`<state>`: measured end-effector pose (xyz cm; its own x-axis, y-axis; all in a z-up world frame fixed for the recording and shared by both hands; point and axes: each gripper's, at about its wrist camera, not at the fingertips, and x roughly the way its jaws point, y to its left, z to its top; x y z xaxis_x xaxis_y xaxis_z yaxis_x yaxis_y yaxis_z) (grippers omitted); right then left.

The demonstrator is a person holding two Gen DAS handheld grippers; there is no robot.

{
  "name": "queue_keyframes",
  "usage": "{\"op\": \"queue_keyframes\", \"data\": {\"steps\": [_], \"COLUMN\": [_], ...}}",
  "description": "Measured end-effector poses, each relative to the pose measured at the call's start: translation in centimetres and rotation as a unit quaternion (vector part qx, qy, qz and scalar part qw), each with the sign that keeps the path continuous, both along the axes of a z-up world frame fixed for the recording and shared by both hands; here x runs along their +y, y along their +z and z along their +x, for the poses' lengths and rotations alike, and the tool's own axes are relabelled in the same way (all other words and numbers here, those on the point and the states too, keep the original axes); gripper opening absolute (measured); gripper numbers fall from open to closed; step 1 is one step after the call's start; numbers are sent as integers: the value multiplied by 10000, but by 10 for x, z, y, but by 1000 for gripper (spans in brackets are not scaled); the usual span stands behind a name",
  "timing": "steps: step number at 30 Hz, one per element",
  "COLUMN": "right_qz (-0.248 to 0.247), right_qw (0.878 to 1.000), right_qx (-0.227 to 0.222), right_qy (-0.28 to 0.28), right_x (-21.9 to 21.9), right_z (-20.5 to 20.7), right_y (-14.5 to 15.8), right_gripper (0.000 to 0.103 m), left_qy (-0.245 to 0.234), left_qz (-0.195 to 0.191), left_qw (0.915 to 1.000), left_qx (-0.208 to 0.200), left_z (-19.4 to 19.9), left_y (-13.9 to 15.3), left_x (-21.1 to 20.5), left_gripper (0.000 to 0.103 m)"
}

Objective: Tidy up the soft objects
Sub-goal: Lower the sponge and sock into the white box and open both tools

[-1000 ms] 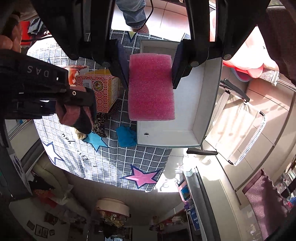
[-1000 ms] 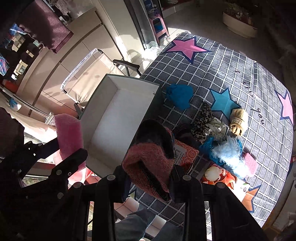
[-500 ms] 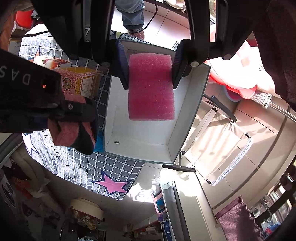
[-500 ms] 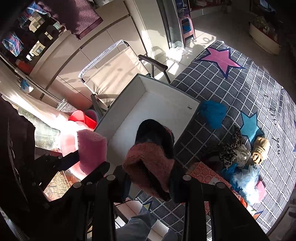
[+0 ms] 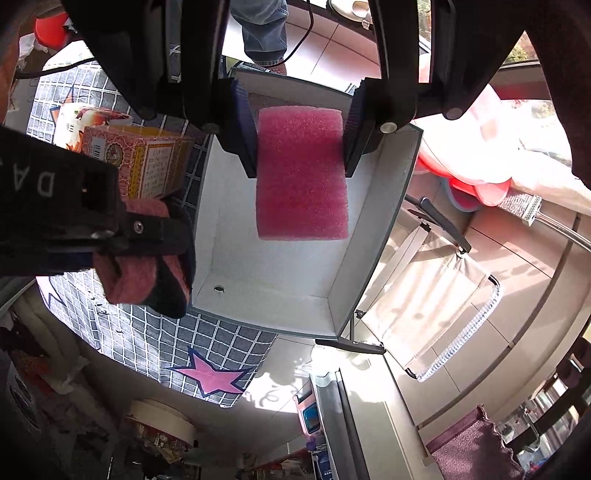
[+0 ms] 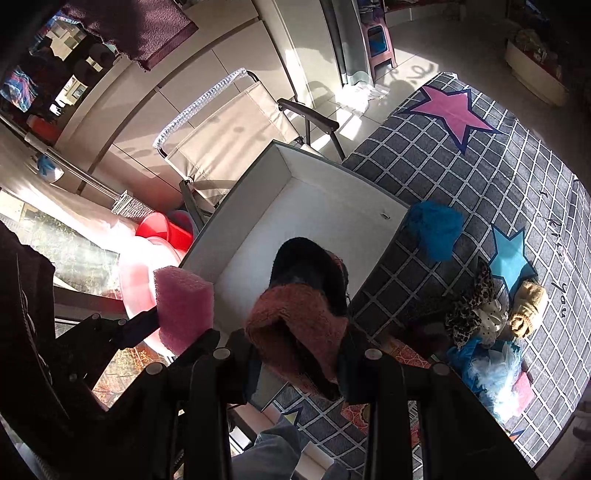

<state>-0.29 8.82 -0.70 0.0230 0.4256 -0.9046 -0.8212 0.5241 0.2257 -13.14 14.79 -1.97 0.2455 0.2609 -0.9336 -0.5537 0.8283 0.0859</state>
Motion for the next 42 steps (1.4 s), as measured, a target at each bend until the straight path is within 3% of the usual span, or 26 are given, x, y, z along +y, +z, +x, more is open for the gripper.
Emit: {"op": "queue_keyframes", "data": {"steps": [24,42], "right_qz": [-296,-340], "right_qw": [9995,9993], "right_qx": [-76,143], "right_qy": [107,88], "right_x": [19,34], "right_z": [12,20], "right_y": [-3,-20], "right_gripper": [34,34], "left_qy": [330,581], "left_qz": [-122,-221], "left_qw": [9993,9980], "left_qx": [-116,133], "left_z": [8,3], "left_y": [-8,-29], "left_x": [24,41], "left_gripper": [47,47]}}
